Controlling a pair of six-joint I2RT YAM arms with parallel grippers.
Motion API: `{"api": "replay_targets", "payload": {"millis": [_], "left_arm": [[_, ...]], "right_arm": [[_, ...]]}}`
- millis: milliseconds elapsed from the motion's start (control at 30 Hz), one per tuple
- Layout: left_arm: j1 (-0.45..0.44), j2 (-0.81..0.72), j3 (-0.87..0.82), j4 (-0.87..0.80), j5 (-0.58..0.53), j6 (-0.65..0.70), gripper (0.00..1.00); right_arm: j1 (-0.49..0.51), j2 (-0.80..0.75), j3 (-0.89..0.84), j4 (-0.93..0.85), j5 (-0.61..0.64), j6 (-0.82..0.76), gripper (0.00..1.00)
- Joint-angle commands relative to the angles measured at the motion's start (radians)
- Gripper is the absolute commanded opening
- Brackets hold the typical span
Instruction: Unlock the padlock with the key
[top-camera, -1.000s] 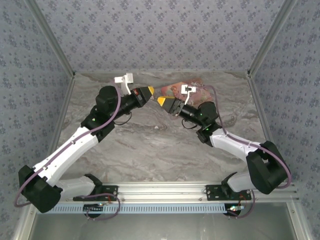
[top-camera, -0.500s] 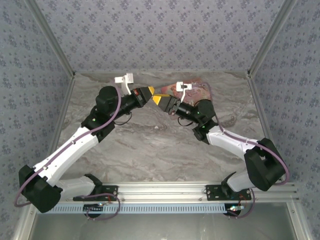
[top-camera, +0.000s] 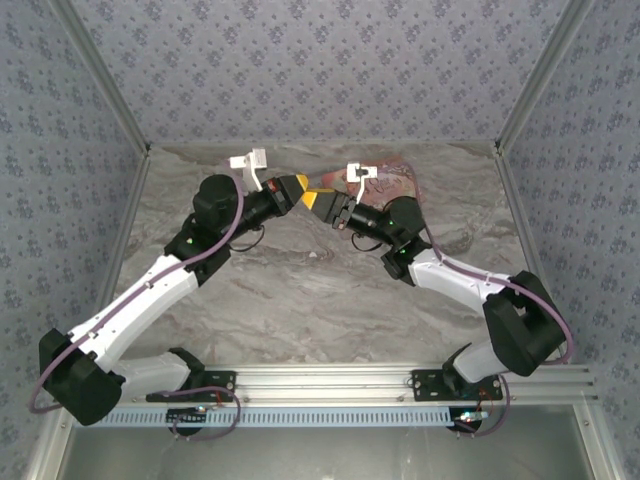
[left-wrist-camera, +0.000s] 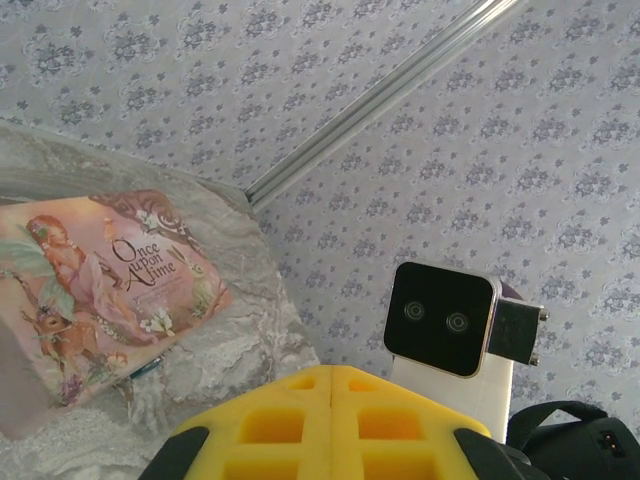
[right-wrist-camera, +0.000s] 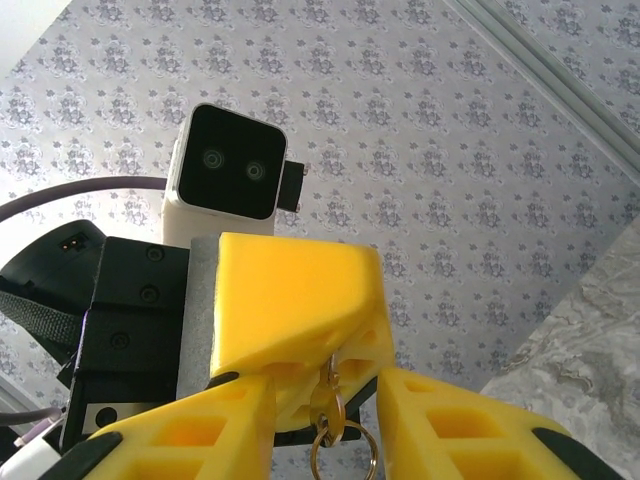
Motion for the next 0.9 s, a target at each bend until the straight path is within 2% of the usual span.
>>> {"api": "replay_targets", "payload": {"millis": [0,333,500,633,867], "left_arm": [[-0.006,-0.019,-0.007,0.042,0.0,-0.009,0.0],[-0.005,-0.024,-0.019,0.044,-0.022,-0.017,0.0],[-0.005,-0.025,-0.022,0.038,-0.033,-0.017,0.0],[-0.004,-0.027,-0.027,0.037,-0.039,-0.019,0.0],[-0.004,-0.03,-0.033,0.035,-0.046,-0.022,0.0]], "right_arm": [[0.01,0.004,0.01,0.022,-0.009,0.008,0.31],[0.013,0.0,-0.02,0.025,0.01,0.012,0.25],[0.012,-0.001,-0.023,0.018,0.016,0.011,0.17],[0.011,0.0,-0.032,0.016,0.019,0.009,0.17],[0.009,-0.006,-0.042,0.012,0.031,0.009,0.07]]}}
